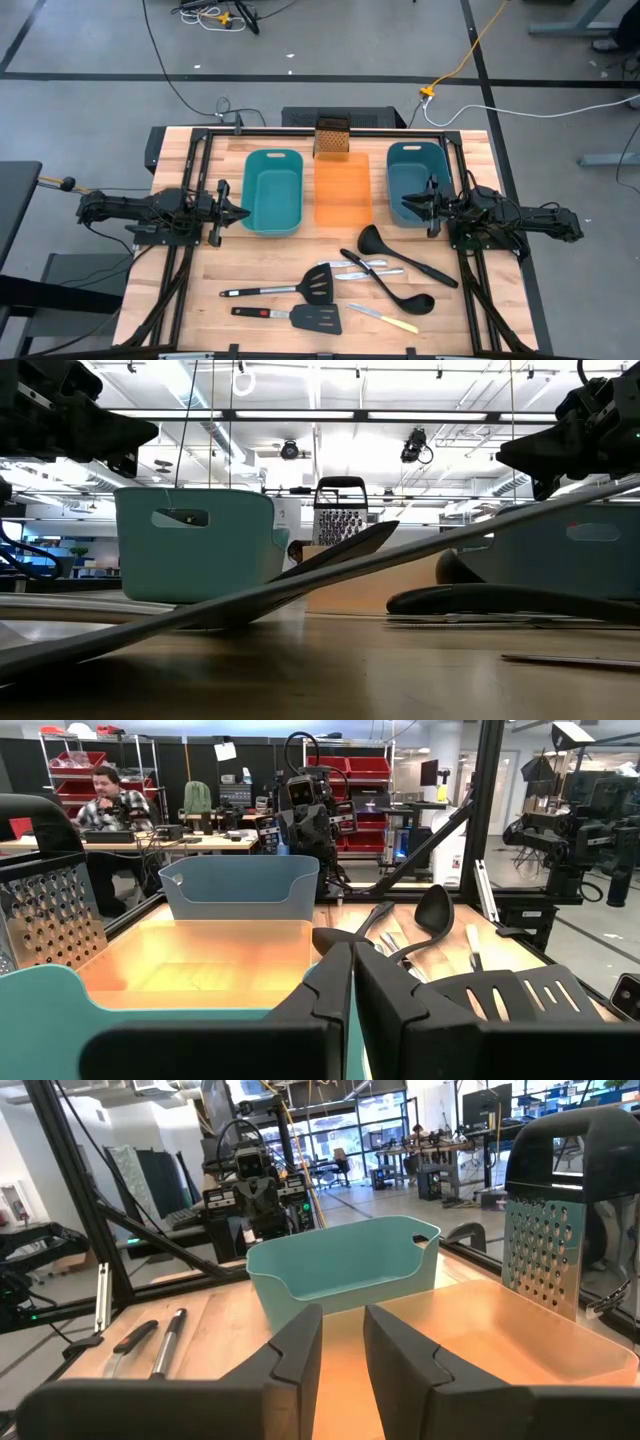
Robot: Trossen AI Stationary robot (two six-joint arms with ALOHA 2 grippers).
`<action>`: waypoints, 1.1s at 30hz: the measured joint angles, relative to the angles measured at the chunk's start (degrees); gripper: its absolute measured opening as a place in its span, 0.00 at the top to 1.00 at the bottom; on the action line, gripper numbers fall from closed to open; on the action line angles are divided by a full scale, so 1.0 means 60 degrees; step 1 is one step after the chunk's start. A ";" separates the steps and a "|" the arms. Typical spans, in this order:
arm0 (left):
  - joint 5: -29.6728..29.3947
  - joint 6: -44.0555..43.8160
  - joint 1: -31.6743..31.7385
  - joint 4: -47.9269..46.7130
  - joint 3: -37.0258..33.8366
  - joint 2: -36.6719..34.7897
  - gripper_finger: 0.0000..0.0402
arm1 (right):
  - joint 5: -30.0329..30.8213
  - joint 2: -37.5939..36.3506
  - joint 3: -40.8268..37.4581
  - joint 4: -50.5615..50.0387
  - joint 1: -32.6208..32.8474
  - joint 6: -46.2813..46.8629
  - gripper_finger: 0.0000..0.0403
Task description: Pick & Place Kitchen Items
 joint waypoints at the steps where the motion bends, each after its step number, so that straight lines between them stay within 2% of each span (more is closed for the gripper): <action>1: 0.0000 0.0002 -0.0004 0.0003 -0.0004 -0.0002 0.95 | -0.0003 0.0001 0.0000 0.0000 -0.0001 -0.0001 0.78; 28: -0.0006 0.0001 -0.0001 0.0178 -0.0003 -0.0003 0.95 | -0.0044 0.0001 -0.0001 0.0015 -0.0001 0.0002 0.78; 33: -0.0521 -0.0009 -0.0003 0.0712 -0.0003 0.0000 0.95 | 0.0277 0.0000 0.0001 0.0105 0.0001 -0.0511 0.78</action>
